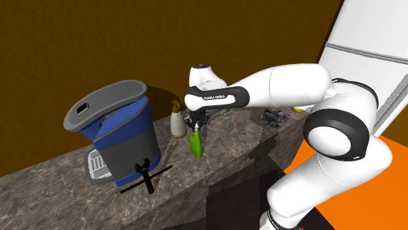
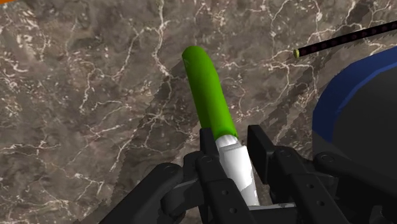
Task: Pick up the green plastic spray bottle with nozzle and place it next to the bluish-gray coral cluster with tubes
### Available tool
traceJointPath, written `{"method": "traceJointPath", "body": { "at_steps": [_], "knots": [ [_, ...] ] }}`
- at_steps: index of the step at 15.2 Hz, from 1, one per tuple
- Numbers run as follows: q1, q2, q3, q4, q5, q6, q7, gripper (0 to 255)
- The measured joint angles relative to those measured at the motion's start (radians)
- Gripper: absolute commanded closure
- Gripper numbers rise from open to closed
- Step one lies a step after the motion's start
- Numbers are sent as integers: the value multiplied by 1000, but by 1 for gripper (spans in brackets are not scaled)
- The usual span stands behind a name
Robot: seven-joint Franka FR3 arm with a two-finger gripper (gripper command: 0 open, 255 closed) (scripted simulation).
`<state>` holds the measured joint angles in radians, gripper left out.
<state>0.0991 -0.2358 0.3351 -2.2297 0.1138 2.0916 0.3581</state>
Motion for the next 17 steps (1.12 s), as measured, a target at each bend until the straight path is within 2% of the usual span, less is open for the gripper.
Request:
{"method": "traceJointPath", "body": {
  "at_steps": [17],
  "knots": [
    [-4,-32,-14,194,-2,-225,5,255]
  ]
}}
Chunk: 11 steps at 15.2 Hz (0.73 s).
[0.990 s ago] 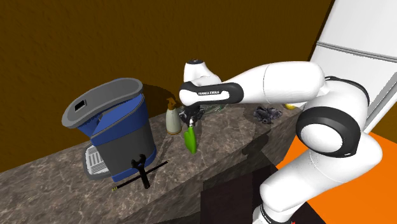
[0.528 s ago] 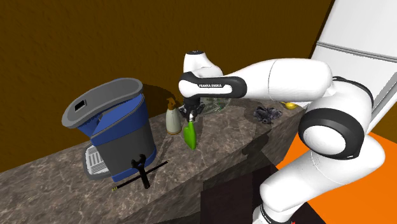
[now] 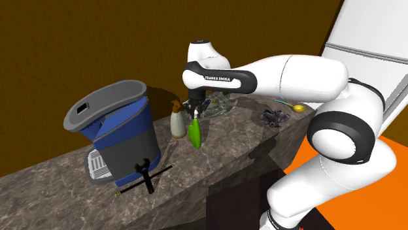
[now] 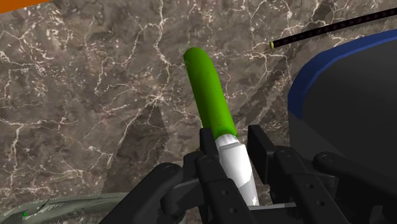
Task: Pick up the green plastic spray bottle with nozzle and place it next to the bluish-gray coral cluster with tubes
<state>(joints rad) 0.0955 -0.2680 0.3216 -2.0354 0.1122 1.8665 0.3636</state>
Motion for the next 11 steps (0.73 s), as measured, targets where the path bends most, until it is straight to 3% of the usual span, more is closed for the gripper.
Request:
{"method": "traceJointPath", "body": {
  "at_steps": [11],
  "knots": [
    [-6,12,-7,160,-8,-149,5,255]
  ]
}}
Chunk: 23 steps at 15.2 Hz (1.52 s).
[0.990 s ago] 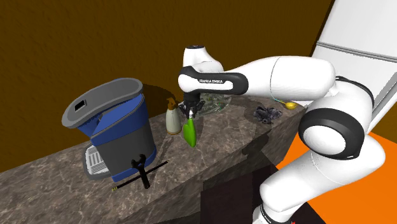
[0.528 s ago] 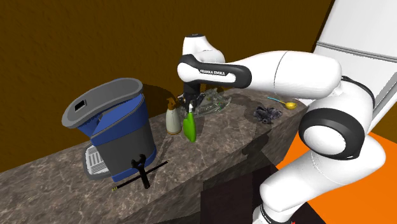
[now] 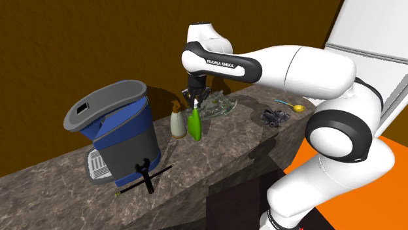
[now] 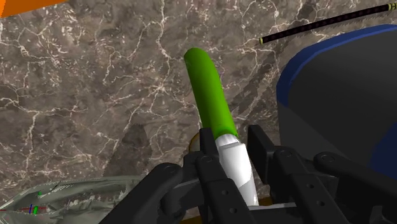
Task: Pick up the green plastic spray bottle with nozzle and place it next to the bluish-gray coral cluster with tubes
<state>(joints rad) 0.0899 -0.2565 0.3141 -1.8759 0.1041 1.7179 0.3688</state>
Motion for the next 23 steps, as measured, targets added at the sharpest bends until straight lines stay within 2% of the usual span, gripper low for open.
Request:
{"method": "traceJointPath", "body": {
  "at_steps": [14,23],
  "knots": [
    [-4,62,3,253,-19,-192,20,255],
    [-3,129,12,452,-39,-327,39,255]
  ]
}}
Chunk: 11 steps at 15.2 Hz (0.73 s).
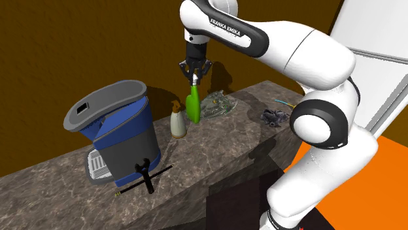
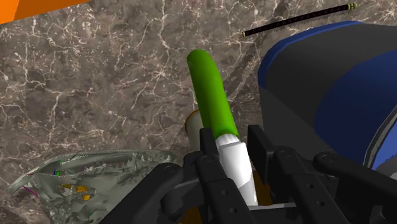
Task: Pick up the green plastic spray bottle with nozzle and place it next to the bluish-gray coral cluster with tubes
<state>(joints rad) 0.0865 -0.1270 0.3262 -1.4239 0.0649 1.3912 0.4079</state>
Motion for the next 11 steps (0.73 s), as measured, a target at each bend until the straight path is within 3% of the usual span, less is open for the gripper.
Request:
{"method": "traceJointPath", "body": {
  "at_steps": [7,11],
  "knots": [
    [9,87,16,207,-29,-124,24,255],
    [-31,67,-30,199,-16,-138,-56,255]
  ]
}}
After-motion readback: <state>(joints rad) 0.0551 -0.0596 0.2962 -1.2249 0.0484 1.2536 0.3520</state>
